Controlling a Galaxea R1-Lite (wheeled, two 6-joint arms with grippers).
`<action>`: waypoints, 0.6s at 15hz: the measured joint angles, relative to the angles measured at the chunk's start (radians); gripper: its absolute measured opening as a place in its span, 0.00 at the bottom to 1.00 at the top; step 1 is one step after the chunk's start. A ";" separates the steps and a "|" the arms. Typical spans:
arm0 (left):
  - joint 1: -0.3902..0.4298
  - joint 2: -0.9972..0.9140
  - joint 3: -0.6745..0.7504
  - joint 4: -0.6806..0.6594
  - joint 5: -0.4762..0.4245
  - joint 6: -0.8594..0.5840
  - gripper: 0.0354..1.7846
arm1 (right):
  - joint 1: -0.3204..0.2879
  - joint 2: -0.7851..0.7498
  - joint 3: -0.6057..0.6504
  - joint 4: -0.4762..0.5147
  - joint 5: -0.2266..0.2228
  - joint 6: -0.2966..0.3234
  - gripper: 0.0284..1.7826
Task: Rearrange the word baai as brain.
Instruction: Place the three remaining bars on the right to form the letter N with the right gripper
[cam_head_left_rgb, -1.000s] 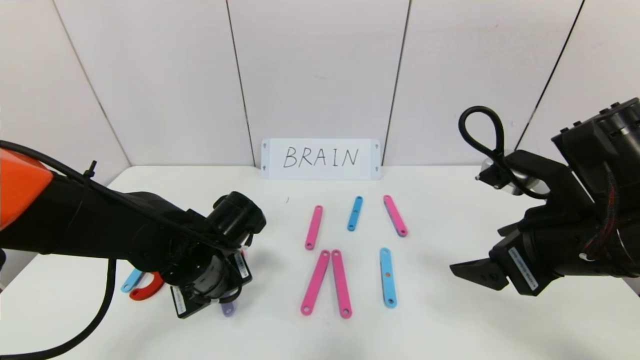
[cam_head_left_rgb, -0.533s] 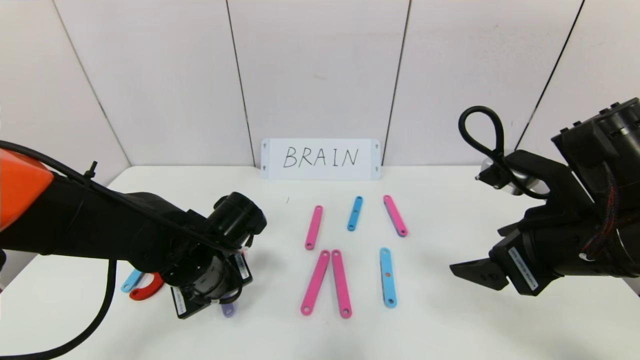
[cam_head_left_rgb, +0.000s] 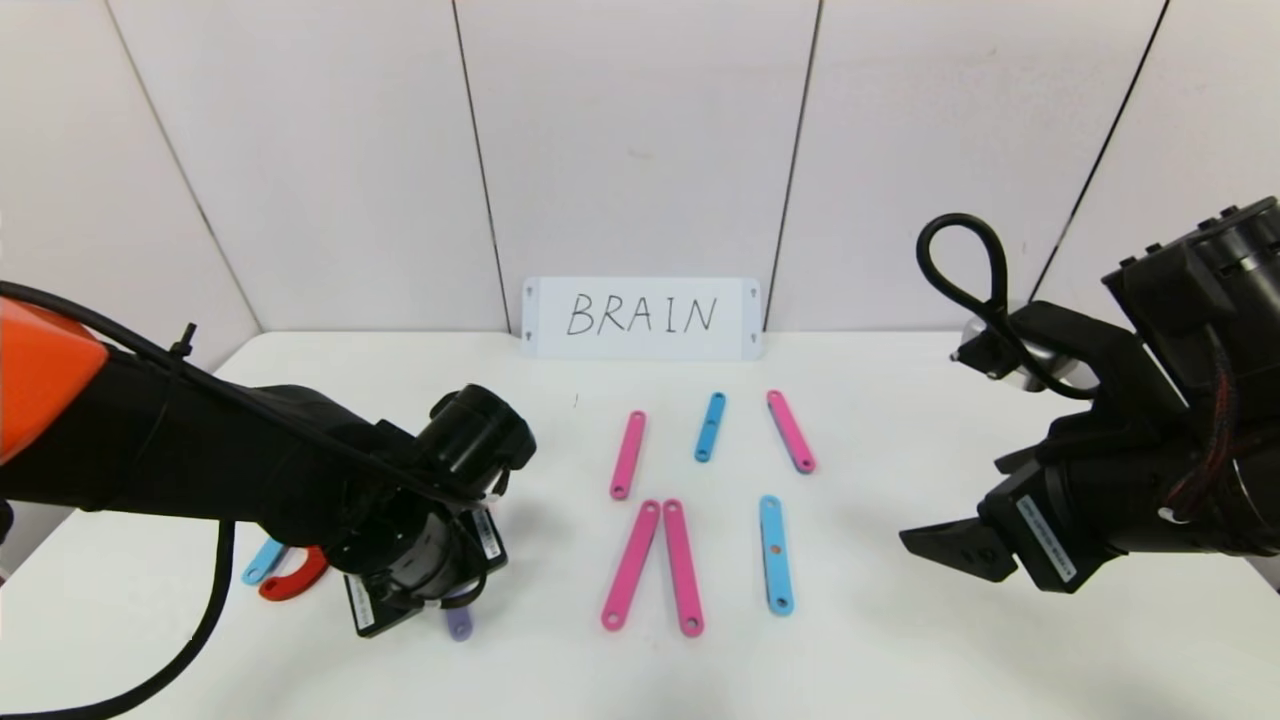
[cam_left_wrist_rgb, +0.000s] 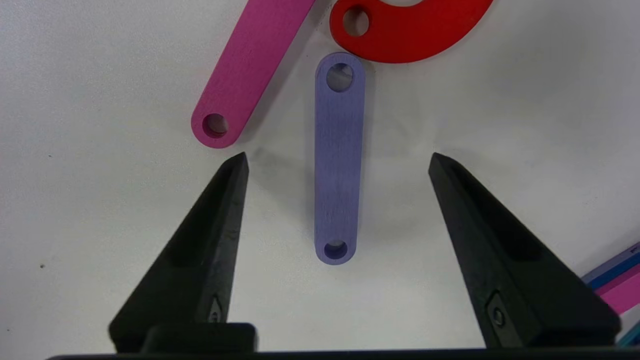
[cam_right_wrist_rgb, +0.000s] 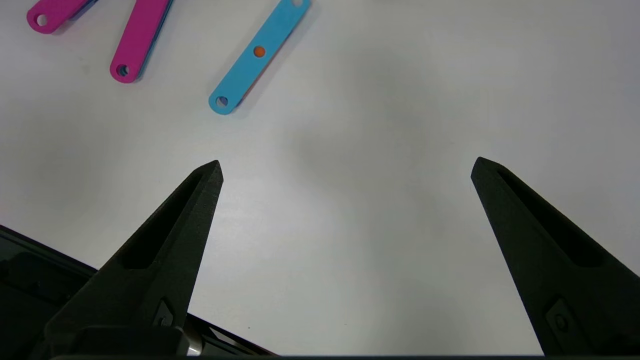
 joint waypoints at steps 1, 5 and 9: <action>-0.007 -0.001 -0.001 -0.002 0.001 0.003 0.80 | 0.000 0.000 0.000 0.000 0.000 0.000 0.98; -0.041 -0.032 -0.005 -0.012 0.071 0.024 0.97 | 0.000 -0.005 0.000 -0.001 -0.001 0.000 0.98; -0.048 -0.123 -0.046 -0.020 0.087 0.199 0.98 | -0.013 -0.027 -0.006 -0.002 0.000 0.003 0.98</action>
